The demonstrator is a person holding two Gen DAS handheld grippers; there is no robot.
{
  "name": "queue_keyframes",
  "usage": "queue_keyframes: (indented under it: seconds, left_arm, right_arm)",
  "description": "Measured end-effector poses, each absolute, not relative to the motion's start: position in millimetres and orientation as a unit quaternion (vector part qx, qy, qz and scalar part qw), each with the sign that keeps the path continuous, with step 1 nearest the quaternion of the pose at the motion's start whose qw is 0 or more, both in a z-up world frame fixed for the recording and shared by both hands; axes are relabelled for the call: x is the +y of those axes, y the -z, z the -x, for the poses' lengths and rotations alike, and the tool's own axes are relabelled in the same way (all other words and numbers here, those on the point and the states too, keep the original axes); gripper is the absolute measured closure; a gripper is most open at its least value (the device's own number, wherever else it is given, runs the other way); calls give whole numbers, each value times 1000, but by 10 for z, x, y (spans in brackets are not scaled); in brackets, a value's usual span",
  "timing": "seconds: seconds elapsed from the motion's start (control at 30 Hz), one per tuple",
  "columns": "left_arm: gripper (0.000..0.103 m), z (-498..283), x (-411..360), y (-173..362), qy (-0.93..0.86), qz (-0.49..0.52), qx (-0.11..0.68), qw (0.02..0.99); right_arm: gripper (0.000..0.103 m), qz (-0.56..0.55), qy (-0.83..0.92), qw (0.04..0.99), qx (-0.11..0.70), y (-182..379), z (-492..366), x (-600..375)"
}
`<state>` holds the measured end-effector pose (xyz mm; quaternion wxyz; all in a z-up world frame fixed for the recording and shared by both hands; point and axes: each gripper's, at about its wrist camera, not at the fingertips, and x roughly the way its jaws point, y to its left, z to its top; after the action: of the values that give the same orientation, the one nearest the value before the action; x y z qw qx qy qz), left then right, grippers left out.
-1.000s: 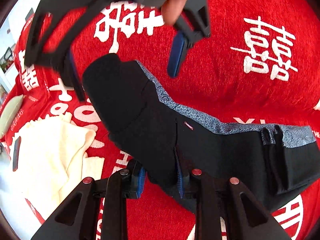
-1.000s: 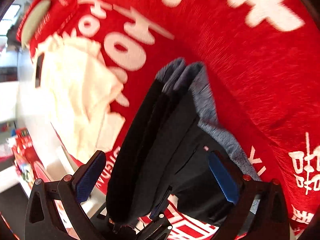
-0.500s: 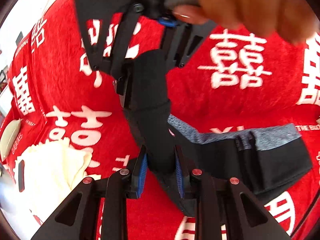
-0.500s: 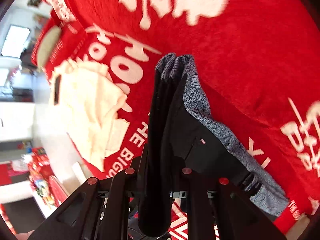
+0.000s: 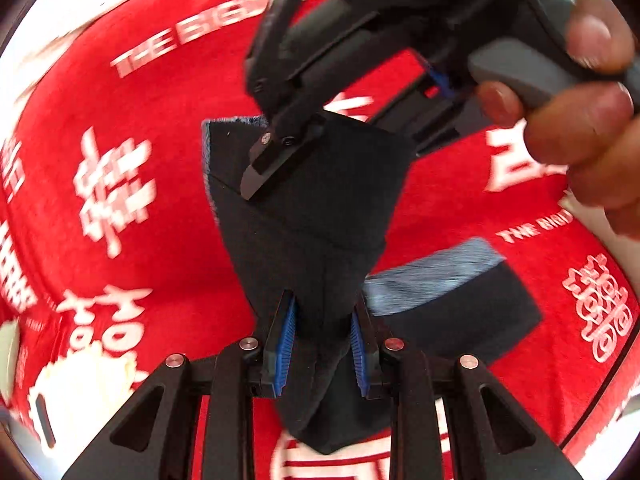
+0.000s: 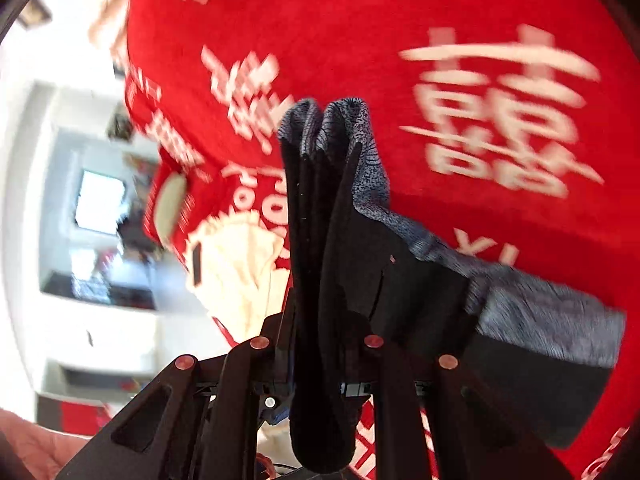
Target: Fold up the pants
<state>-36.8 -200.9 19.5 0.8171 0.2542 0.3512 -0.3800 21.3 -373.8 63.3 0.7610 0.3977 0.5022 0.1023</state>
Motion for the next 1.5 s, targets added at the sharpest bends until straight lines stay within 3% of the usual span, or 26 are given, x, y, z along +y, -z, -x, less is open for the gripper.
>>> queue_keyframes:
  seconds: [0.4, 0.7, 0.9, 1.0, 1.2, 1.5]
  left_arm:
    - [76, 1420, -2928, 291, 470, -347, 347, 733]
    - [76, 1748, -3140, 878, 463, -407, 375, 693]
    - [72, 1876, -3077, 990, 465, -435, 358, 683]
    - [42, 1827, -3018, 892, 470, -422, 368, 682]
    - [42, 1477, -2773, 523, 461, -381, 381, 705]
    - [42, 191, -2517, 470, 353, -299, 458, 759]
  right_arm:
    - [87, -528, -23, 733, 427, 123, 1284, -4778]
    - [87, -579, 13, 691, 432, 996, 1685, -4973]
    - [84, -593, 33, 676, 437, 1244, 1829, -4970]
    - [80, -573, 46, 681, 454, 1157, 1753, -4925]
    - [63, -521, 87, 675, 516, 982, 1670, -4867]
    - [65, -426, 189, 698, 543, 665, 1789, -4813]
